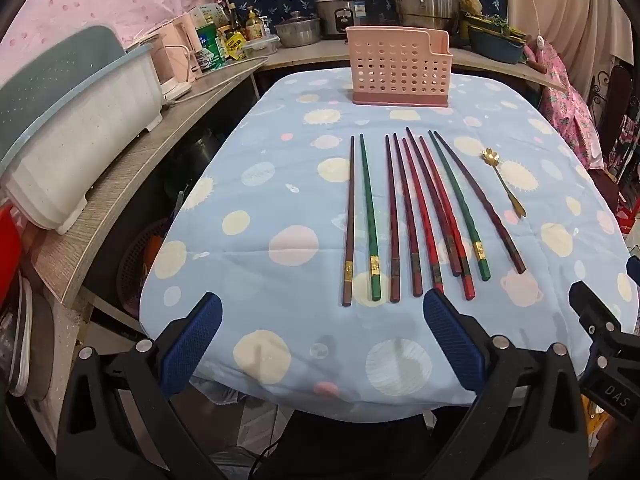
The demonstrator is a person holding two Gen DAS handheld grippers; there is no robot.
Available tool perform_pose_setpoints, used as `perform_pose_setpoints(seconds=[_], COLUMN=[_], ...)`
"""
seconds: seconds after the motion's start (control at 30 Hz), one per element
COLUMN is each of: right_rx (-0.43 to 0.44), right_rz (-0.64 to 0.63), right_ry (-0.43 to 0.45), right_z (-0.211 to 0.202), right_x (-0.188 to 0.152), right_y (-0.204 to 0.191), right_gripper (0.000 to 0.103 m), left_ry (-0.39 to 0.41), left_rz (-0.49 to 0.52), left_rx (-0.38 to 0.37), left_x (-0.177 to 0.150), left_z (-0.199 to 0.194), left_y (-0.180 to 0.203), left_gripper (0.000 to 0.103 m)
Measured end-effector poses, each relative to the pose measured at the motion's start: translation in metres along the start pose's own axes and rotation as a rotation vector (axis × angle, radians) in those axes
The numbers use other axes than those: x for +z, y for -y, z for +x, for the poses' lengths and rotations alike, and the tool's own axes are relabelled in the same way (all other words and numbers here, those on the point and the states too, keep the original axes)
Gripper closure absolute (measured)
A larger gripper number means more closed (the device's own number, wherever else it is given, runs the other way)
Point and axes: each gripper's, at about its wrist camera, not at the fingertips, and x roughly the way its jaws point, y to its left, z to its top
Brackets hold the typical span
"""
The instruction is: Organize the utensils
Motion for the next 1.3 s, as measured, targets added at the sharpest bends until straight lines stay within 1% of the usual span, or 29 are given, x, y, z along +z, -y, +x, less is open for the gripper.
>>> perform_pose_setpoints(seconds=[0.23, 0.27, 1.3], right_rx=[-0.002, -0.002, -0.008], right_rz=[-0.002, -0.001, -0.005], right_ry=[-0.004, 0.002, 0.009], right_z=[0.0013, -0.0007, -0.0011], right_x=[0.0014, 0.0008, 0.0014], right_y=[-0.0002, -0.0003, -0.0015], right_gripper=[0.007, 0.007, 0.007], left_ry=[-0.016, -0.003, -0.003], left_rz=[-0.006, 0.003, 0.002], left_rx=[0.013, -0.004, -0.007], left_x=[-0.0019, -0.0003, 0.0023], left_z=[0.0014, 0.0006, 0.0001], left_y=[-0.0014, -0.0002, 0.0031], left_gripper=[0.007, 0.007, 0.007])
